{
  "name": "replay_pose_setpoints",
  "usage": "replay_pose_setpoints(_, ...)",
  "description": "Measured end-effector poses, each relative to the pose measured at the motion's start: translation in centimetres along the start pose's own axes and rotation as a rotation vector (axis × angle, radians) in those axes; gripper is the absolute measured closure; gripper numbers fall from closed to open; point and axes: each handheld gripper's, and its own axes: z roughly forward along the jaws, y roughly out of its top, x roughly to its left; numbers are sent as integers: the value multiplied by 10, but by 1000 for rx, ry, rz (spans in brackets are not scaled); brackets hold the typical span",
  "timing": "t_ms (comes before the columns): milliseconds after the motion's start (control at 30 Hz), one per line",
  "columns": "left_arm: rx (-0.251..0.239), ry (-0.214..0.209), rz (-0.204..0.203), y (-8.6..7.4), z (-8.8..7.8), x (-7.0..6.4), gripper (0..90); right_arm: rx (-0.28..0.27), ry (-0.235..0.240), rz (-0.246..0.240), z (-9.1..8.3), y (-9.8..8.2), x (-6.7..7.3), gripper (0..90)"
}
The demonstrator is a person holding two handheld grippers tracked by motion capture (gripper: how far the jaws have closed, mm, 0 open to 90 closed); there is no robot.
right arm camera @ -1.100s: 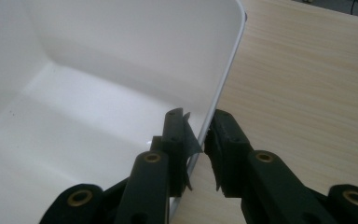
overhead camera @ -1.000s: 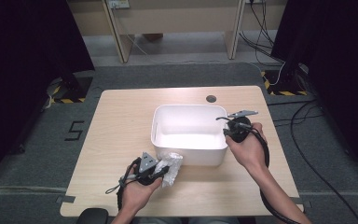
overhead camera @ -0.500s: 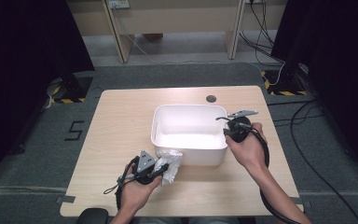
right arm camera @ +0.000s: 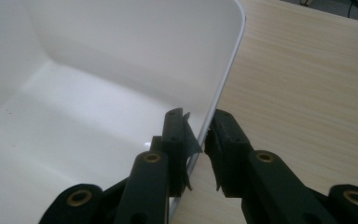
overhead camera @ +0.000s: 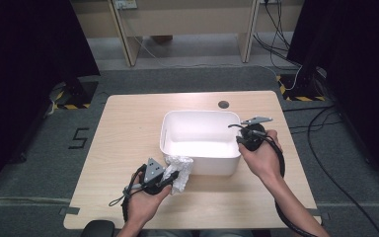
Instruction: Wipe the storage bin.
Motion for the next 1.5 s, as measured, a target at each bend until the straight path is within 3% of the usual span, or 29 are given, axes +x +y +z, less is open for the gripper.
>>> replay_pose_setpoints(1500,-1,-23,30,6,14,-12,757,0,-6,-6,0,0,0,763)
